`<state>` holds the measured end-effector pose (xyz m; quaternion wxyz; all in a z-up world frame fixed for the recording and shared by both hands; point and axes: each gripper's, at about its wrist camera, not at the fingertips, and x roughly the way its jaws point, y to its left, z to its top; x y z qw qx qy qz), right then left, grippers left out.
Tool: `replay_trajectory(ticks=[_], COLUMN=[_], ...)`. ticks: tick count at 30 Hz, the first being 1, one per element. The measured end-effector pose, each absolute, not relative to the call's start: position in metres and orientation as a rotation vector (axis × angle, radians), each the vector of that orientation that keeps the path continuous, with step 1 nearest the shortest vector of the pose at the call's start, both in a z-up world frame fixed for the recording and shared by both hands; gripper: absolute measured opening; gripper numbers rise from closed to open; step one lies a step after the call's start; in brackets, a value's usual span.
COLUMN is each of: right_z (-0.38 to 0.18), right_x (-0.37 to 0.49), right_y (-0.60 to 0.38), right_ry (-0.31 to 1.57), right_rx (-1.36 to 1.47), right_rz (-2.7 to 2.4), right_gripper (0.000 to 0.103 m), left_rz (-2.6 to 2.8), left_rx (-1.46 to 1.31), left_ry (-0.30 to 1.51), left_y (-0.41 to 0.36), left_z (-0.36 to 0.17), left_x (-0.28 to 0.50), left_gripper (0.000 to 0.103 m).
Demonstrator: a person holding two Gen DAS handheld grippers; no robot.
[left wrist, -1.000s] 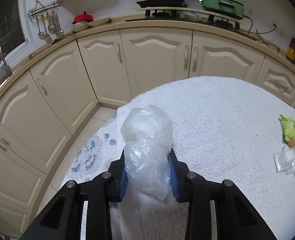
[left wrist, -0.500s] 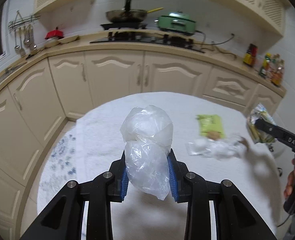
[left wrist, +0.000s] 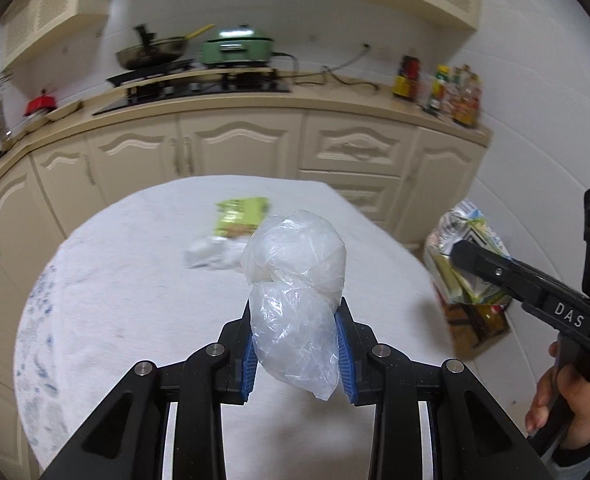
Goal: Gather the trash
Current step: 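Carry the plastic bag with the left tool while the right tool carries the wafer pack to the bin, then open both tools over the blue bin and move back toward the table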
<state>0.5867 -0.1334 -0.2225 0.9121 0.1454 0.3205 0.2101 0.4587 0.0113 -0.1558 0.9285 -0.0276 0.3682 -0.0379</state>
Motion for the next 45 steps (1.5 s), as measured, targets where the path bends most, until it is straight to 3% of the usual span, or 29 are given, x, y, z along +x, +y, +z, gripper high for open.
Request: replay_trajectory(ticks=[12, 32, 35, 37, 38, 39, 45], right_z=[-0.258, -0.413, -0.428, -0.438, -0.441, -0.444, -0.462], right_x=[0.518, 0.514, 0.515, 0.517, 0.518, 0.519, 0.525], right_y=[-0.286, -0.439, -0.447, -0.451, -0.452, -0.452, -0.451], right_ry=[0.621, 0.771, 0.79, 0.805, 0.809, 0.814, 0.842], right_rx=[0.443, 0.663, 0.684, 0.693, 0.696, 0.698, 0.714], right_rz=[0.202, -0.078, -0.095, -0.103, -0.104, -0.107, -0.113], right_gripper=[0.031, 0.031, 0.031, 0.031, 0.031, 0.031, 0.032], left_rz=[-0.325, -0.421, -0.413, -0.401, -0.41, -0.394, -0.31], left_rx=[0.094, 0.314, 0.311, 0.319, 0.332, 0.34, 0.339], left_ry=[0.883, 1.173, 1.177, 1.178, 1.179, 1.172, 1.161], left_y=[-0.152, -0.331, -0.336, -0.341, -0.344, -0.346, -0.353], left_z=[-0.187, -0.319, -0.332, -0.339, -0.347, -0.35, -0.38], left_x=[0.509, 0.672, 0.691, 0.697, 0.698, 0.7, 0.713], left_gripper=[0.03, 0.031, 0.036, 0.049, 0.062, 0.066, 0.07])
